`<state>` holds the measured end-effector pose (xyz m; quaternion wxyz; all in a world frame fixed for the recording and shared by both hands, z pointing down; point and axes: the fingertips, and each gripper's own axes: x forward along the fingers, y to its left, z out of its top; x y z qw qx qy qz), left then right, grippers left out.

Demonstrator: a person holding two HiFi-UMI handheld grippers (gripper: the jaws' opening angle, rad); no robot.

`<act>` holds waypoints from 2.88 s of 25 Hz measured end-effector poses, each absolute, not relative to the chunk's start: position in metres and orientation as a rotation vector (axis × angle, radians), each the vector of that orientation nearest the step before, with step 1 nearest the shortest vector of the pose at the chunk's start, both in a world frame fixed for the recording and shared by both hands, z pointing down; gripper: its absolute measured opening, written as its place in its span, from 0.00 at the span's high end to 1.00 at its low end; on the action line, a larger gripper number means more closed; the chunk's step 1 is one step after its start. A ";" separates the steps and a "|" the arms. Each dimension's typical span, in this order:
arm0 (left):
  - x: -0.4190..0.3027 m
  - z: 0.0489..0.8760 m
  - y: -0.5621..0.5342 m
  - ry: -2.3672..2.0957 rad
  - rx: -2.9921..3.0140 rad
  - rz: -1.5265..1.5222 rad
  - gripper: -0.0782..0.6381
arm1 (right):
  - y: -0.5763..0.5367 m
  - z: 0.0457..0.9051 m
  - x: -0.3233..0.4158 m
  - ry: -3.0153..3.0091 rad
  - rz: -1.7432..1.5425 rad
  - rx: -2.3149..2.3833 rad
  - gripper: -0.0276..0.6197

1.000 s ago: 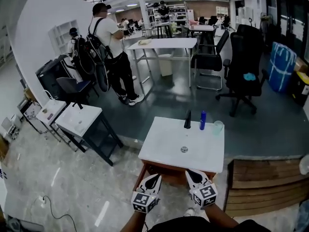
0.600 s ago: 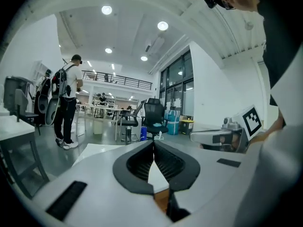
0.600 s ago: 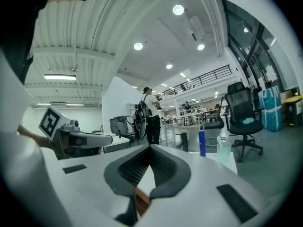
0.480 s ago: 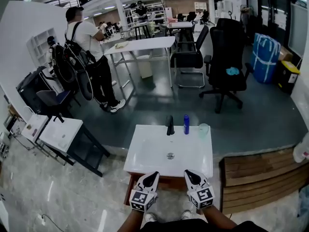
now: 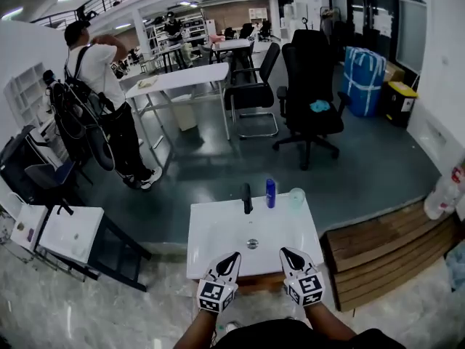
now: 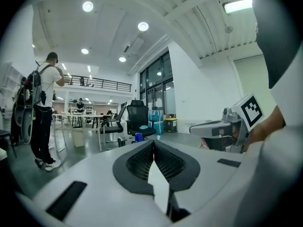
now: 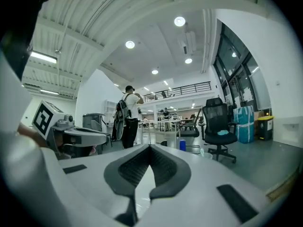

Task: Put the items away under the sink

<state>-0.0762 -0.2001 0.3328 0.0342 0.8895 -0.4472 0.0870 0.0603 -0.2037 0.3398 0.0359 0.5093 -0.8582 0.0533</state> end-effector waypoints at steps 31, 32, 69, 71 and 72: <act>-0.059 0.376 -0.287 -1.276 2.656 0.283 0.86 | -0.349 0.439 0.130 -2.300 0.321 1.734 0.73; -0.059 0.381 -0.290 -1.280 2.648 0.289 0.86 | -0.358 0.446 0.136 -2.282 0.330 1.746 0.69; -0.096 0.442 -0.272 -1.405 2.472 0.477 0.86 | -0.492 0.510 0.175 -2.155 0.336 1.683 0.38; -0.096 0.443 -0.267 -1.397 2.478 0.475 0.86 | -0.479 0.501 0.167 -2.185 0.318 1.655 0.38; -0.096 0.442 -0.264 -1.391 2.480 0.471 0.86 | -0.471 0.496 0.163 -2.200 0.308 1.647 0.38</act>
